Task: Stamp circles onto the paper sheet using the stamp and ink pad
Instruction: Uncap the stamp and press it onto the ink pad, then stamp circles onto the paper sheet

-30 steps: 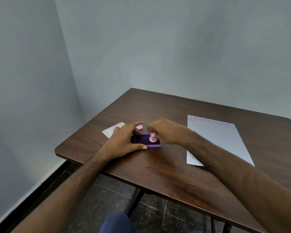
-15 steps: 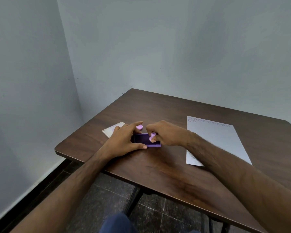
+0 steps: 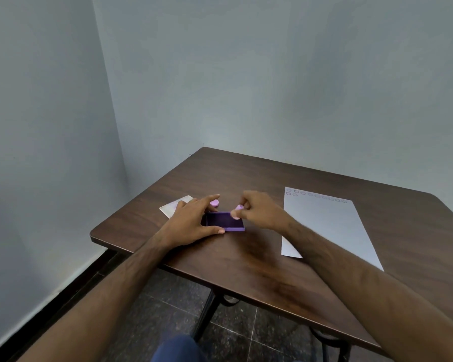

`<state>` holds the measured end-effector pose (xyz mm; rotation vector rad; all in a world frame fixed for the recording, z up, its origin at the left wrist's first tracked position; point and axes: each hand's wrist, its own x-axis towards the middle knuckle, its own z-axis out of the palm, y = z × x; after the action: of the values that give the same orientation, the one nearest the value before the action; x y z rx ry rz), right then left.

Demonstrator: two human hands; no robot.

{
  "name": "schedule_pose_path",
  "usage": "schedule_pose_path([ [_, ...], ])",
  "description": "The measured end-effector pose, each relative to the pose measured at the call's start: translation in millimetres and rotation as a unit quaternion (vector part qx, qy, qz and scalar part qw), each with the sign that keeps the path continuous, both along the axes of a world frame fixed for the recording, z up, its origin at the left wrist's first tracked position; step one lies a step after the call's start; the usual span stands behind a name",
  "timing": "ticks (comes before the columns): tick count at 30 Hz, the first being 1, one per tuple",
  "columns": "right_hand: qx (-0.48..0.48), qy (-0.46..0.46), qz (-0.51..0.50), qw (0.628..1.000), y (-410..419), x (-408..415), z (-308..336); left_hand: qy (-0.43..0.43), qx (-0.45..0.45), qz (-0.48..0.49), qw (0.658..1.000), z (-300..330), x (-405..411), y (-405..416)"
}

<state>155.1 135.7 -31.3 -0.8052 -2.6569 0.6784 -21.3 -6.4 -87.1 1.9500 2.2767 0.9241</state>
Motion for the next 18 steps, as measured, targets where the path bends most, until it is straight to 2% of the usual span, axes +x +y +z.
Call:
schedule_pose_path([
  [2,-0.106,0.112,-0.033,0.988,11.0,21.6,4.6,0.010,-0.005,0.002,1.000,2.6,1.9,-1.3],
  [4,-0.220,0.225,-0.047,0.948,25.2,48.4,7.1,0.044,-0.005,-0.001,0.999,3.9,4.3,-1.6],
  [7,-0.306,0.302,-0.097,0.898,48.3,88.3,2.7,0.122,-0.008,-0.005,0.993,7.2,12.2,2.3],
  [12,-0.222,0.291,-0.254,0.895,71.0,120.5,-18.9,0.213,0.037,-0.035,0.976,12.2,52.4,27.1],
  [18,-0.202,0.267,-0.231,0.914,60.0,143.7,-33.4,0.244,0.026,-0.108,0.963,16.6,95.1,67.9],
])
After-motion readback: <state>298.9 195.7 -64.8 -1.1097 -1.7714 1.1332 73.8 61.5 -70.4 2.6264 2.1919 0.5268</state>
